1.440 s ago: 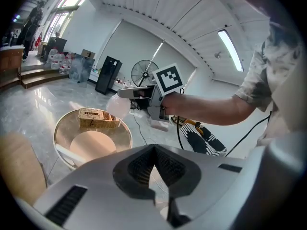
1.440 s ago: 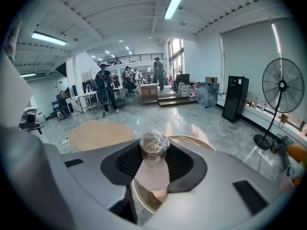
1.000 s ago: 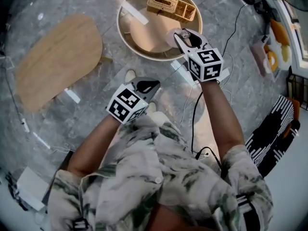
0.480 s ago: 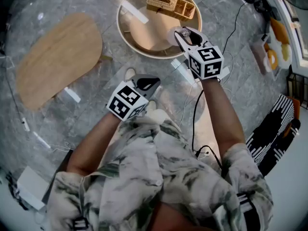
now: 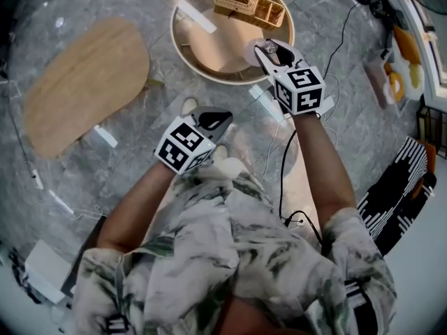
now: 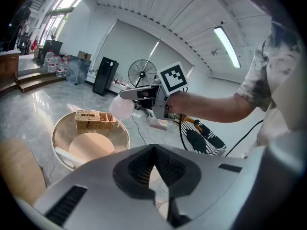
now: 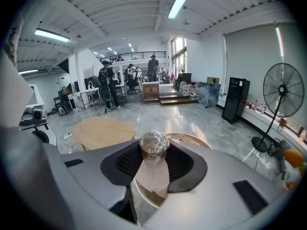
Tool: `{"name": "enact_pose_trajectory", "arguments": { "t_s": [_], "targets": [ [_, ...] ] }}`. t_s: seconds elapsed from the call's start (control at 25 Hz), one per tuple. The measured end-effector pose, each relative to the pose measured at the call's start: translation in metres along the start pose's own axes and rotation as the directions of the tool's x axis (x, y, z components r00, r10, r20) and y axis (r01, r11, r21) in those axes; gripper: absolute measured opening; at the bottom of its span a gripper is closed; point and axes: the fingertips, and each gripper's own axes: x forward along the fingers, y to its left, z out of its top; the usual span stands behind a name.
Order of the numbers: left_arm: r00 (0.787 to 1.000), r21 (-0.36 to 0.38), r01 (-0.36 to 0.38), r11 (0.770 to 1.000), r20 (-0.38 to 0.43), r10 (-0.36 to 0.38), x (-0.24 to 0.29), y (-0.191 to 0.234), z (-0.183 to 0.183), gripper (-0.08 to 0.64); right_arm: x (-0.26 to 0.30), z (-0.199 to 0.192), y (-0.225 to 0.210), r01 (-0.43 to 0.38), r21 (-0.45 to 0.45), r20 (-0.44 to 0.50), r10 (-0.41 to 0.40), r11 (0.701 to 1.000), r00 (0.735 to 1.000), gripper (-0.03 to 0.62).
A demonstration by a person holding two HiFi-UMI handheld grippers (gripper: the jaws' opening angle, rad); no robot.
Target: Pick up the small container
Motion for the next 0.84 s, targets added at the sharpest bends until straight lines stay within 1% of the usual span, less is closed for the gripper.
{"name": "enact_pose_trajectory", "arguments": {
  "t_s": [0.84],
  "targets": [
    [1.000, -0.014, -0.008, 1.000, -0.005, 0.008, -0.009, 0.013, -0.014, 0.021, 0.013, -0.011, 0.006, 0.010, 0.007, -0.011, -0.010, 1.000, 1.000, 0.156]
  ]
}}
